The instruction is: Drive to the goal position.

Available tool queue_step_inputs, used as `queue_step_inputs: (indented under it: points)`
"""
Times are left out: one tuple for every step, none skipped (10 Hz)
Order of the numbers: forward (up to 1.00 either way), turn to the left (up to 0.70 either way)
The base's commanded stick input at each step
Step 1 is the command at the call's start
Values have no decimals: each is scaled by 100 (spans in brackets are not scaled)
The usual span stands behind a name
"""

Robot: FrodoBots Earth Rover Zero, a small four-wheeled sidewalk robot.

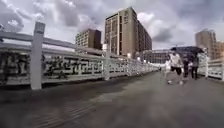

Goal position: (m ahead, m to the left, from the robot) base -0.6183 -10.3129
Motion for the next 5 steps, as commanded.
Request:
queue_step_inputs:
  points:
    - [70,-12]
    - [70,0]
    - [70,0]
    - [70,0]
    - [70,0]
